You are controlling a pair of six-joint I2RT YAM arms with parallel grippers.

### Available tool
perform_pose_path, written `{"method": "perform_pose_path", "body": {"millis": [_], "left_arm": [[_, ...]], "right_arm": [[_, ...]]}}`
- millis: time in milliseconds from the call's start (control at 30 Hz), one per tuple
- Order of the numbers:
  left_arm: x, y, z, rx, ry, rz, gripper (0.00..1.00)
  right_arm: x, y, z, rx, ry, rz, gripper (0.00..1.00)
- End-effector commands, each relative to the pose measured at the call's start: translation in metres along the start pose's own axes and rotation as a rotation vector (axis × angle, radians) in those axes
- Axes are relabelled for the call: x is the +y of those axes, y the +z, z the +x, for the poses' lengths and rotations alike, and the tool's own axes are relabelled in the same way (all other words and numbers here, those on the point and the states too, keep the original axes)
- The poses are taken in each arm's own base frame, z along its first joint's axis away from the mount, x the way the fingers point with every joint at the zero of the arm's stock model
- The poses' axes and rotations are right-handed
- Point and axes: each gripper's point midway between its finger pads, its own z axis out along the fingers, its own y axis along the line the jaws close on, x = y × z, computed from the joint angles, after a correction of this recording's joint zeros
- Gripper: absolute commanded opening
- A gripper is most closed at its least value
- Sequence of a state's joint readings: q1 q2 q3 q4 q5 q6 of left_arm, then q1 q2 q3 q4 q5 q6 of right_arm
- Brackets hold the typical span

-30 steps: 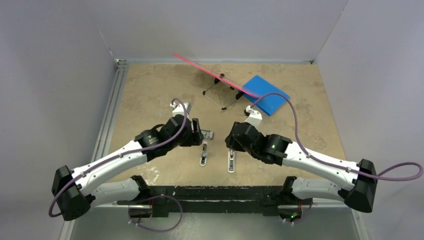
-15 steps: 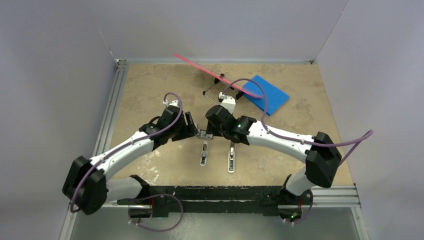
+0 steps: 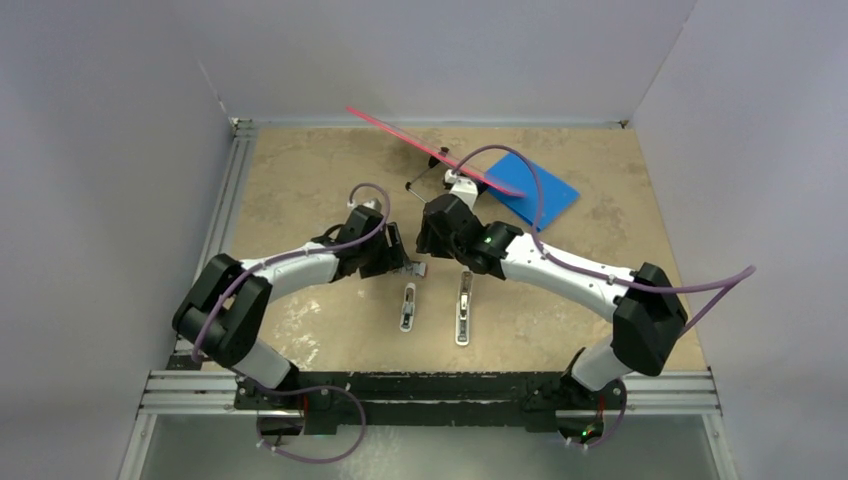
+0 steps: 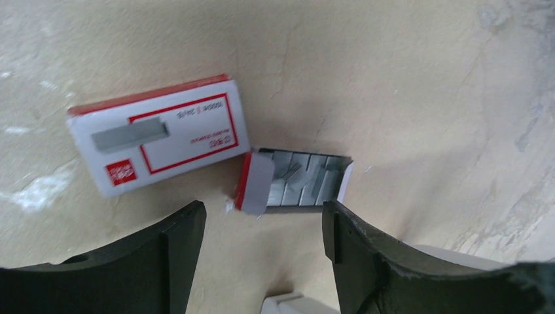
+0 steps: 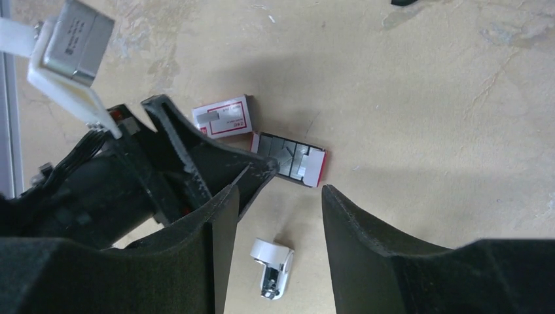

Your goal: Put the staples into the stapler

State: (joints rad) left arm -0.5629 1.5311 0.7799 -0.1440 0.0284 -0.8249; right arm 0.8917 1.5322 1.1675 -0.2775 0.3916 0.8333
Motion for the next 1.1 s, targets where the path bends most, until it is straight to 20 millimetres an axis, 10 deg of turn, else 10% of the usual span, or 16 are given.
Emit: {"method": "perform_pose_path", "body": {"millis": [0, 600, 1067], "left_arm": [[-0.028, 0.012, -0.020, -0.046, 0.020, 0.119, 0.65], [-0.067, 0.010, -0.001, 0.061, -0.001, 0.398, 0.49], [-0.019, -0.032, -0.027, -0.105, -0.039, 0.102, 0.42]], "right_arm": [[0.011, -0.004, -0.016, -0.032, -0.020, -0.054, 0.53], [-0.016, 0.013, -0.005, 0.010, -0.065, 0.022, 0.47], [-0.017, 0.031, 0.003, -0.020, -0.029, 0.113, 0.36]]}}
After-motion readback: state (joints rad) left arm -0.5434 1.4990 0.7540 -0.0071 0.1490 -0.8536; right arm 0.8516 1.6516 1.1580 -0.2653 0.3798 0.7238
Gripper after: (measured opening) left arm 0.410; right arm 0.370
